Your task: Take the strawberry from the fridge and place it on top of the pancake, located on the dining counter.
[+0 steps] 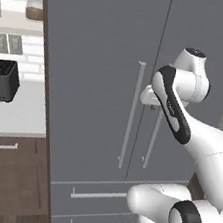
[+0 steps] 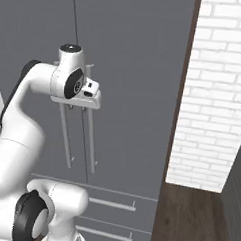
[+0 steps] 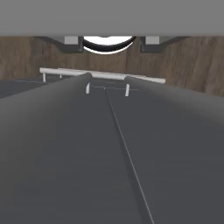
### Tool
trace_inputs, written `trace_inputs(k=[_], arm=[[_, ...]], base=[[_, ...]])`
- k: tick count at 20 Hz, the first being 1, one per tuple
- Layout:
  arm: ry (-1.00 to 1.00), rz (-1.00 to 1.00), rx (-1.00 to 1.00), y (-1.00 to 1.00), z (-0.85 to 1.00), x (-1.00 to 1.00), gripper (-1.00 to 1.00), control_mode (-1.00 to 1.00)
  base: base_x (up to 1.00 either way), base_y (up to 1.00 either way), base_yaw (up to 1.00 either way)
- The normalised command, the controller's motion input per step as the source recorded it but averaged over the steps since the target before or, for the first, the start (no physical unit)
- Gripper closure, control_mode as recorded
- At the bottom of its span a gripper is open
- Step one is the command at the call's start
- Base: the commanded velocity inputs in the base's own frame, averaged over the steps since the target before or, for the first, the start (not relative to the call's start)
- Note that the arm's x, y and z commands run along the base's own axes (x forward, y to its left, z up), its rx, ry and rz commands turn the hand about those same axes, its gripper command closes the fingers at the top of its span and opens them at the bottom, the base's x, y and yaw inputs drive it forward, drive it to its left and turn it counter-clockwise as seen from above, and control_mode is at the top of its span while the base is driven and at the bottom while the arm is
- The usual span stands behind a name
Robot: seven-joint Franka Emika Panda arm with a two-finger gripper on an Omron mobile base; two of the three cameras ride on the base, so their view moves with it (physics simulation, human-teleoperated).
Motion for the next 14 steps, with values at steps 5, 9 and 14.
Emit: trace_inputs(k=[5,9,14], arm=[[0.0,0.0,0.0,0.0,0.0,0.0,-1.0,1.0],[0.0,0.0,0.0,0.0,0.0,0.0,-1.0,1.0],[0.0,0.0,0.0,0.0,0.0,0.0,-1.0,1.0]], base=[[-0.19,0.0,0.0],[-0.63,0.0,0.0],[-0.43,0.0,0.0]])
